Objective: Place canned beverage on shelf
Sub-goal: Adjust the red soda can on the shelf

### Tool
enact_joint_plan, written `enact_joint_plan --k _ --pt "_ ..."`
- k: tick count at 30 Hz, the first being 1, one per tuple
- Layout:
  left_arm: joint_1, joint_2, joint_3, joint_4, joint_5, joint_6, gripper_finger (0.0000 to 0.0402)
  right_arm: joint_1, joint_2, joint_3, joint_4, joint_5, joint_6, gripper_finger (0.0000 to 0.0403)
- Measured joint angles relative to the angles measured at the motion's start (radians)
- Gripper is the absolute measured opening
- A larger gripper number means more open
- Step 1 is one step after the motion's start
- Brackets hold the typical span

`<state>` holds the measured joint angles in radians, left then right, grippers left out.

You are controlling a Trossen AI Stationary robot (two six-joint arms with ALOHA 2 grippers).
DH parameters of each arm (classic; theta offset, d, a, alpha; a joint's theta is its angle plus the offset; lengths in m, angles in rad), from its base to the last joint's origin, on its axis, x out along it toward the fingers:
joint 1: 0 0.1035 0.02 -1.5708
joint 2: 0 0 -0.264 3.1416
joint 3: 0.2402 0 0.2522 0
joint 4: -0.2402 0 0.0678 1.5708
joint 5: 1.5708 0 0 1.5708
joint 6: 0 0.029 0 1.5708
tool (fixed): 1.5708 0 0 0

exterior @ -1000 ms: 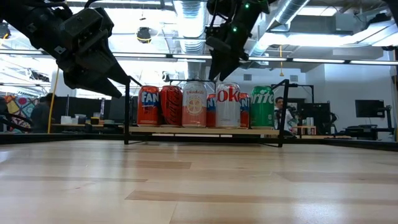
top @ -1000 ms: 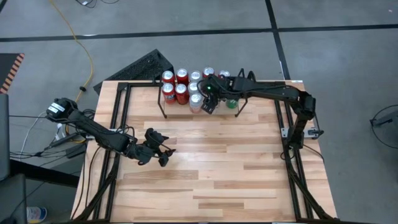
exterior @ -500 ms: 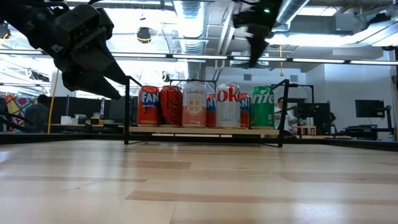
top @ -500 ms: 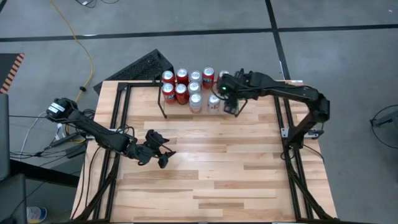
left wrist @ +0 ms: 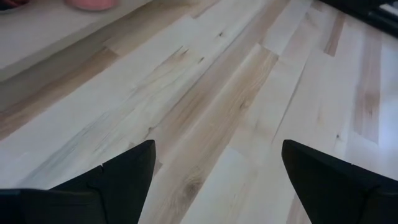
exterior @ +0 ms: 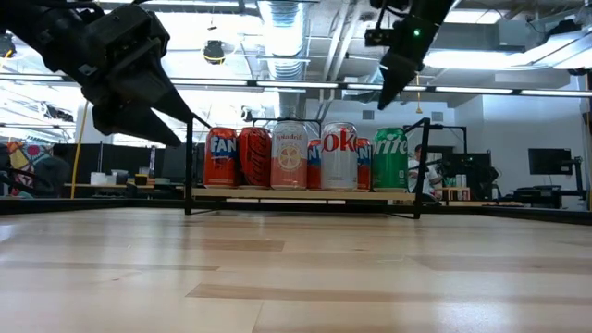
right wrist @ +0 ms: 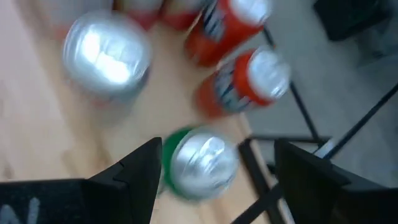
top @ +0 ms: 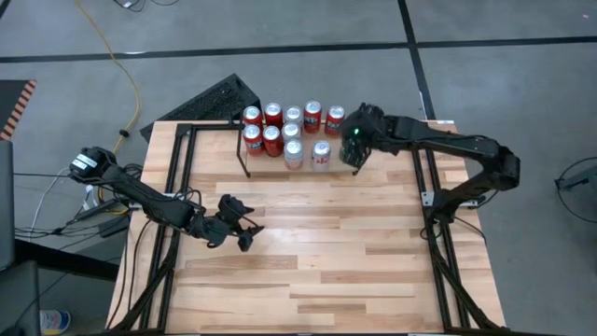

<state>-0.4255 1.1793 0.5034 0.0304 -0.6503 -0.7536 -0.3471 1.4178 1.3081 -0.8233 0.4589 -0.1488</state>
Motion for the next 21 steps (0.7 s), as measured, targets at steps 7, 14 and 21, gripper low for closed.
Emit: enact_joint_plan --k 7,14,21 --pt "0.0 0.0 0.0 0.048 -0.023 0.027 0.0334 -0.095 0.011 0.028 0.205 -0.021 -0.012 0.027" --pt "0.0 0.0 0.0 0.042 -0.018 0.025 0.0334 -0.239 0.122 0.028 0.223 -0.153 0.01 0.0196" --pt "0.0 0.0 0.0 0.029 -0.029 0.025 0.0334 -0.254 0.173 0.029 0.254 -0.162 -0.015 0.0116"
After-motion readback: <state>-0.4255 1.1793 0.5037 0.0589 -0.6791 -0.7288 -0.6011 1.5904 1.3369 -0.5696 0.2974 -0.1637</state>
